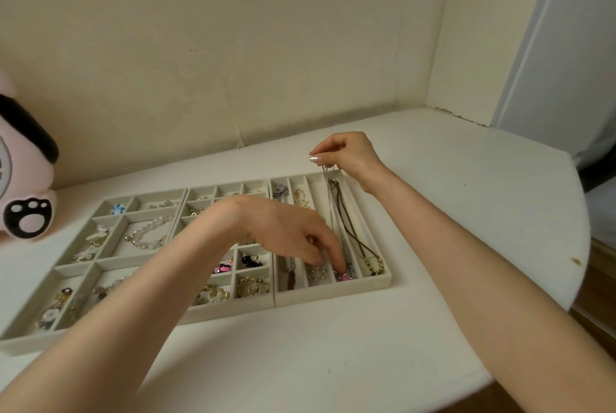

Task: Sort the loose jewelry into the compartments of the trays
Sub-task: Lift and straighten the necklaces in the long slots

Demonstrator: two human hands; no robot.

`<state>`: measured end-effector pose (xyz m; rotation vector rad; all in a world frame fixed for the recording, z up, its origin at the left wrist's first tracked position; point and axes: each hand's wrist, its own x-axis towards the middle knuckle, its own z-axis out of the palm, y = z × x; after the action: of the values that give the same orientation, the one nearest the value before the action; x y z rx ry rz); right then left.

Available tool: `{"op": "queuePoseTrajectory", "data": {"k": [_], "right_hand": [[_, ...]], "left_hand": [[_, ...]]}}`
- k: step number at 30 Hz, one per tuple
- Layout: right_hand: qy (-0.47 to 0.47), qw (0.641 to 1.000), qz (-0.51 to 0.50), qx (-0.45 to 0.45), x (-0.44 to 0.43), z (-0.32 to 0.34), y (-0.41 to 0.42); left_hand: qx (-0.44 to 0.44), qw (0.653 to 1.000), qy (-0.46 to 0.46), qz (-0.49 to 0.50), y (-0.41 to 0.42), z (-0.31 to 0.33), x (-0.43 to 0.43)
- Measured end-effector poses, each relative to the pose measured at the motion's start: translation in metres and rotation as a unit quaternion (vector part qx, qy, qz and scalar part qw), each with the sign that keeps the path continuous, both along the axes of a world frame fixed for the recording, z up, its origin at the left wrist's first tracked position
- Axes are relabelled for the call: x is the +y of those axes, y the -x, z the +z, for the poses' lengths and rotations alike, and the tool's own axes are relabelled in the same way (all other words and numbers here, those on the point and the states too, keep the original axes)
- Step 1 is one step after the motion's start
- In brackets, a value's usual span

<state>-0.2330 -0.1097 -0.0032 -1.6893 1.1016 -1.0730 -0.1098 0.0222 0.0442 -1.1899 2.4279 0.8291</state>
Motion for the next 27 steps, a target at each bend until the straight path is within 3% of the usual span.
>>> {"op": "queuePoseTrajectory", "data": {"k": [6, 17, 21, 27], "right_hand": [[-0.005, 1.000, -0.006, -0.008, -0.002, 0.001, -0.001], [-0.192, 0.953, 0.127, -0.196, 0.000, 0.006, 0.007], [-0.103, 0.978, 0.134, -0.121, 0.000, 0.007, 0.010], [0.008, 0.998, 0.062, -0.002, 0.004, 0.003, 0.002]], "left_hand": [[-0.002, 1.000, -0.001, 0.002, 0.000, -0.001, -0.001], [-0.003, 1.000, 0.000, 0.000, -0.001, -0.001, 0.001], [-0.003, 1.000, -0.004, -0.001, 0.000, -0.001, 0.000], [0.000, 1.000, 0.001, 0.000, -0.001, -0.001, 0.000]]}}
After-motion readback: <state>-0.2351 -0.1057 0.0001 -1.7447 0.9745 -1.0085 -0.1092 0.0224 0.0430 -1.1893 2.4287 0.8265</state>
